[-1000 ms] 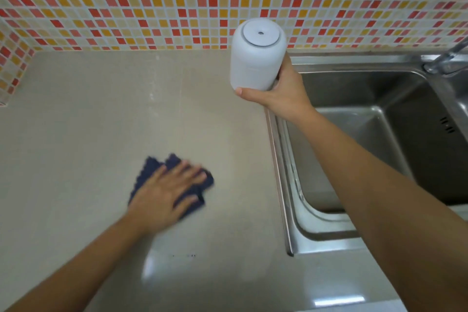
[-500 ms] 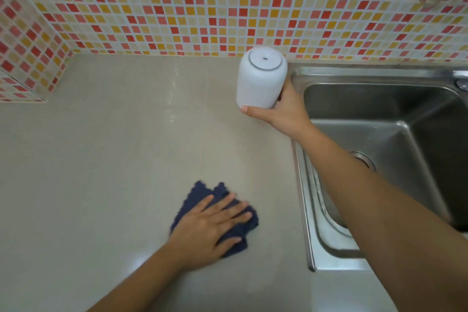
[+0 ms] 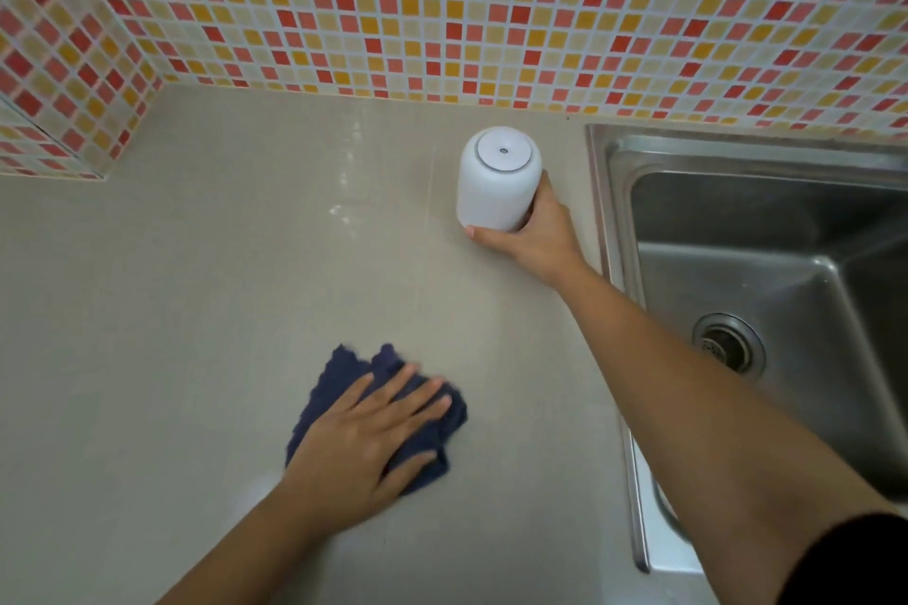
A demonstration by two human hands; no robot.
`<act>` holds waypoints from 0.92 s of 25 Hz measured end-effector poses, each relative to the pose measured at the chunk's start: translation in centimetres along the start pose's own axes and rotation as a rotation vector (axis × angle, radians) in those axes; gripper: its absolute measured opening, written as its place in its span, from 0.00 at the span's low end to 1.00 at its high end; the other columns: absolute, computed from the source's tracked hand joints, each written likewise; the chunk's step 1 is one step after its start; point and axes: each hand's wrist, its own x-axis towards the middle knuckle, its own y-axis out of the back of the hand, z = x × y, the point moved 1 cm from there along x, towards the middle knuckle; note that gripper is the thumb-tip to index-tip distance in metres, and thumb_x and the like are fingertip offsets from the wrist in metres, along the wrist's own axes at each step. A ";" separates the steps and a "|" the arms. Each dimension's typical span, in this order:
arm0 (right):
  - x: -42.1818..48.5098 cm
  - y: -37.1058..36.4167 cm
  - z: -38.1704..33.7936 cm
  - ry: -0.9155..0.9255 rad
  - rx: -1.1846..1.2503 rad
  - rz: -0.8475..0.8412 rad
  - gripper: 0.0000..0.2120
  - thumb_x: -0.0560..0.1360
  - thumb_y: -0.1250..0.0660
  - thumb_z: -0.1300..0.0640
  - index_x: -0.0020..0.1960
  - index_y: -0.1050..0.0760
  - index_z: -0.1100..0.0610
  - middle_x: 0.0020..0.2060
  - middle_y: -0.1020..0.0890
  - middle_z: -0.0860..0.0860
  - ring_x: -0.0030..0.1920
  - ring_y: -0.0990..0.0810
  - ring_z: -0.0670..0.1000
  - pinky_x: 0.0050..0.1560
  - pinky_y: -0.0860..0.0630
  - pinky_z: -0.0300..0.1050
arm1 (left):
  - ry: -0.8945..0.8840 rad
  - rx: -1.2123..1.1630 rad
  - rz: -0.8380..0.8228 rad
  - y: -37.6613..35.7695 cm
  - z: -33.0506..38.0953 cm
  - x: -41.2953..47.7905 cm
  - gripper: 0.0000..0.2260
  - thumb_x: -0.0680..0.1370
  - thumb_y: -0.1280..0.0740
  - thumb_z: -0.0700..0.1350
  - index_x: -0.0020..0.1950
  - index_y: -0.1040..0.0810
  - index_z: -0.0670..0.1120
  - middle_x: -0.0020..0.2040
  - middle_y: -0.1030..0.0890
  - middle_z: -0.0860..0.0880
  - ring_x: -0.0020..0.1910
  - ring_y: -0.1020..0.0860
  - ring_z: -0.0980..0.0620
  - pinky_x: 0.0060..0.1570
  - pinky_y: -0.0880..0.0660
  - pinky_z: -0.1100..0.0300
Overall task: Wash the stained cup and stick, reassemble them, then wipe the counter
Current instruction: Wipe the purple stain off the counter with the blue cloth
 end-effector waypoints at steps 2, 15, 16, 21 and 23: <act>0.2 0.3 0.2 0.001 -0.033 -0.083 0.48 0.57 0.19 0.51 0.70 0.42 0.48 0.60 0.27 0.42 0.59 0.27 0.45 0.58 0.28 0.42 | 0.043 -0.013 0.012 1.1 -3.4 -2.8 0.23 0.80 0.50 0.60 0.70 0.32 0.52 0.70 0.30 0.54 0.74 0.42 0.58 0.70 0.47 0.57; -19.7 5.8 6.5 -0.015 -0.723 -0.160 0.32 0.75 0.62 0.43 0.75 0.58 0.55 0.75 0.58 0.47 0.74 0.64 0.46 0.72 0.60 0.45 | 0.192 -0.047 0.051 -0.1 1.5 6.2 0.27 0.77 0.49 0.59 0.72 0.33 0.49 0.71 0.30 0.49 0.73 0.36 0.47 0.71 0.42 0.49; -21.2 6.2 6.9 -0.019 -0.701 -0.190 0.30 0.75 0.63 0.43 0.75 0.61 0.53 0.74 0.60 0.46 0.73 0.66 0.44 0.72 0.61 0.44 | 0.092 -0.044 0.013 -0.3 2.9 3.7 0.26 0.77 0.47 0.58 0.72 0.33 0.49 0.72 0.31 0.50 0.73 0.37 0.49 0.70 0.43 0.51; -22.8 6.0 7.1 -0.031 -0.702 -0.164 0.29 0.75 0.64 0.44 0.74 0.64 0.51 0.73 0.63 0.43 0.72 0.68 0.40 0.72 0.63 0.43 | 0.194 0.090 -0.012 2.0 -5.0 -6.9 0.25 0.80 0.55 0.62 0.72 0.35 0.53 0.71 0.30 0.49 0.75 0.47 0.58 0.69 0.46 0.46; -22.6 6.0 7.1 -0.018 -0.709 -0.161 0.31 0.75 0.65 0.44 0.75 0.61 0.52 0.73 0.62 0.43 0.72 0.67 0.41 0.72 0.64 0.43 | 0.564 0.033 0.040 3.2 -9.5 -5.3 0.29 0.78 0.56 0.63 0.73 0.36 0.51 0.73 0.32 0.47 0.74 0.42 0.50 0.68 0.45 0.40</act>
